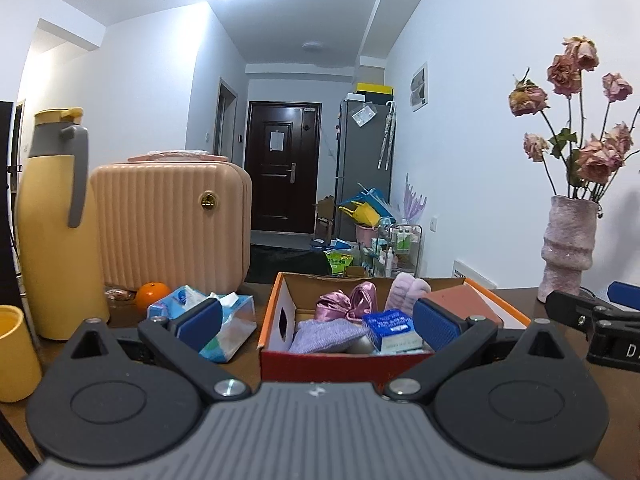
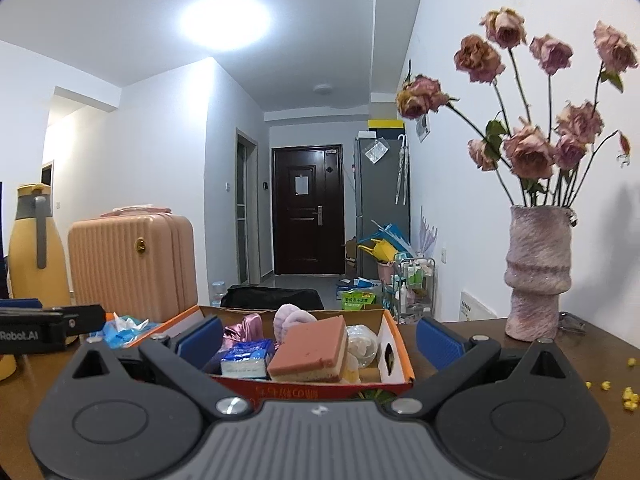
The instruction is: Organize soft objects
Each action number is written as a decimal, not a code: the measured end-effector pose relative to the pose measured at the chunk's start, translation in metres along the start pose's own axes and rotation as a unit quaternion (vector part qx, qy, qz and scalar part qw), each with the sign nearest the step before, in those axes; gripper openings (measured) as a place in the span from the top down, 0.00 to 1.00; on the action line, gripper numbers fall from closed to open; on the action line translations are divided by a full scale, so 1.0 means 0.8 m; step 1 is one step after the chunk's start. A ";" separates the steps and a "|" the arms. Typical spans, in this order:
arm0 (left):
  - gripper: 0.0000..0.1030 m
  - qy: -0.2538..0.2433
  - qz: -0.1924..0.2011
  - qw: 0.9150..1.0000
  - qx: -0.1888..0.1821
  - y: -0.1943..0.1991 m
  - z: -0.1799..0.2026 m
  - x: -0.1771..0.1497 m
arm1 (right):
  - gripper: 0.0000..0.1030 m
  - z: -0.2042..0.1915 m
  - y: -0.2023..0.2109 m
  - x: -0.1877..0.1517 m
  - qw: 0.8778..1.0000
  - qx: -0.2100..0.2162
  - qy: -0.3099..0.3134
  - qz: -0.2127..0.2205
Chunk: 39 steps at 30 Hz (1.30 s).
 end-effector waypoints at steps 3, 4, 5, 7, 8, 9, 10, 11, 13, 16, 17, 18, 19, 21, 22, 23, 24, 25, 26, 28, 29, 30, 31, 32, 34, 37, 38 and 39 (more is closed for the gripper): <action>0.00 0.001 0.000 1.000 -0.002 0.020 -0.008 -0.004 | 0.00 -0.003 0.018 -0.001 1.000 0.000 0.002 -0.002; 0.00 0.001 0.001 1.000 -0.003 0.028 -0.010 -0.005 | 0.00 -0.005 0.025 -0.002 1.000 -0.001 0.003 -0.002; 0.00 0.001 0.002 1.000 -0.004 0.034 -0.013 -0.006 | 0.00 -0.006 0.030 -0.002 1.000 -0.002 0.003 -0.003; 0.00 0.002 0.004 1.000 -0.005 0.047 -0.017 -0.007 | 0.00 -0.007 0.042 -0.002 1.000 -0.003 0.002 -0.004; 0.00 0.002 0.005 1.000 -0.007 0.053 -0.019 -0.008 | 0.00 -0.008 0.048 -0.003 1.000 -0.003 0.000 -0.005; 0.00 0.001 0.006 1.000 -0.009 0.059 -0.020 -0.010 | 0.00 -0.008 0.055 -0.003 1.000 -0.004 -0.004 -0.007; 0.00 0.000 0.006 1.000 -0.011 0.066 -0.021 -0.012 | 0.00 -0.008 0.060 -0.003 1.000 -0.004 -0.008 -0.009; 0.00 -0.002 0.006 1.000 -0.012 0.072 -0.021 -0.013 | 0.00 -0.008 0.065 -0.002 1.000 -0.002 -0.012 -0.010; 0.00 -0.006 0.008 1.000 -0.018 0.086 -0.021 -0.017 | 0.00 -0.008 0.078 -0.003 1.000 -0.002 -0.020 -0.012; 0.00 -0.014 0.007 1.000 -0.024 0.105 -0.018 -0.022 | 0.00 -0.008 0.097 -0.003 0.999 0.000 -0.030 -0.018; 0.00 -0.017 0.005 1.000 -0.025 0.111 -0.018 -0.024 | 0.00 -0.008 0.104 -0.004 0.999 0.001 -0.032 -0.021; 0.00 -0.020 0.007 0.999 -0.027 0.119 -0.017 -0.025 | 0.00 -0.009 0.111 -0.005 0.999 0.002 -0.032 -0.022; 0.00 -0.022 0.008 0.999 -0.030 0.126 -0.017 -0.027 | 0.00 -0.010 0.118 -0.006 0.999 0.003 -0.031 -0.024; 0.00 -0.030 0.015 0.999 -0.035 0.144 -0.015 -0.032 | 0.00 -0.014 0.130 -0.010 0.999 0.002 -0.027 -0.028; 0.00 -0.032 0.017 0.999 -0.039 0.152 -0.014 -0.034 | 0.00 -0.016 0.135 -0.012 0.999 0.002 -0.025 -0.032; 0.00 -0.035 0.018 0.998 -0.041 0.158 -0.013 -0.036 | 0.00 -0.017 0.140 -0.013 0.999 0.002 -0.024 -0.035; 0.00 -0.038 0.018 0.998 -0.043 0.163 -0.012 -0.037 | 0.00 -0.019 0.145 -0.015 0.999 0.002 -0.023 -0.038; 0.00 -0.041 0.017 0.998 -0.044 0.169 -0.011 -0.040 | 0.00 -0.021 0.150 -0.017 0.999 0.003 -0.021 -0.041; 0.00 -0.043 0.016 0.998 -0.045 0.174 -0.011 -0.042 | 0.00 -0.022 0.155 -0.018 0.999 0.004 -0.020 -0.043; 0.00 -0.047 0.012 0.998 -0.049 0.183 -0.009 -0.048 | 0.00 -0.026 0.164 -0.019 0.999 0.005 -0.019 -0.045; 0.00 -0.047 0.008 0.997 -0.054 0.188 -0.009 -0.051 | 0.00 -0.028 0.169 -0.020 0.999 0.006 -0.018 -0.046; 0.00 -0.046 0.005 0.997 -0.057 0.190 -0.009 -0.053 | 0.00 -0.030 0.173 -0.021 0.999 0.008 -0.017 -0.047; 0.00 -0.045 0.001 0.997 -0.059 0.193 -0.009 -0.055 | 0.00 -0.032 0.178 -0.021 0.999 0.009 -0.016 -0.048; 0.00 -0.044 -0.002 0.997 -0.062 0.197 -0.009 -0.058 | 0.00 -0.033 0.181 -0.022 0.999 0.010 -0.014 -0.048; 0.00 -0.043 -0.005 0.997 -0.065 0.204 -0.010 -0.062 | 0.00 -0.038 0.191 -0.024 0.999 0.012 -0.011 -0.048; 0.00 -0.045 -0.006 0.997 -0.066 0.213 -0.009 -0.066 | 0.00 -0.042 0.201 -0.026 0.999 0.013 -0.009 -0.050; 0.00 -0.046 -0.006 0.997 -0.067 0.216 -0.009 -0.067 | 0.00 -0.043 0.205 -0.027 0.999 0.013 -0.008 -0.050; 0.00 -0.047 -0.005 0.997 -0.067 0.220 -0.009 -0.068 | 0.00 -0.044 0.207 -0.028 0.999 0.013 -0.008 -0.051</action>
Point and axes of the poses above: each gripper's, at about its wrist camera, not at the fingertips, and y roughly against the way its jaws point, z to its right, x to its top, the point moved 1 cm from there along -y, roughly the way its jaws point, and after that the axes turned 7 degrees about x, right-handed, at the moved point
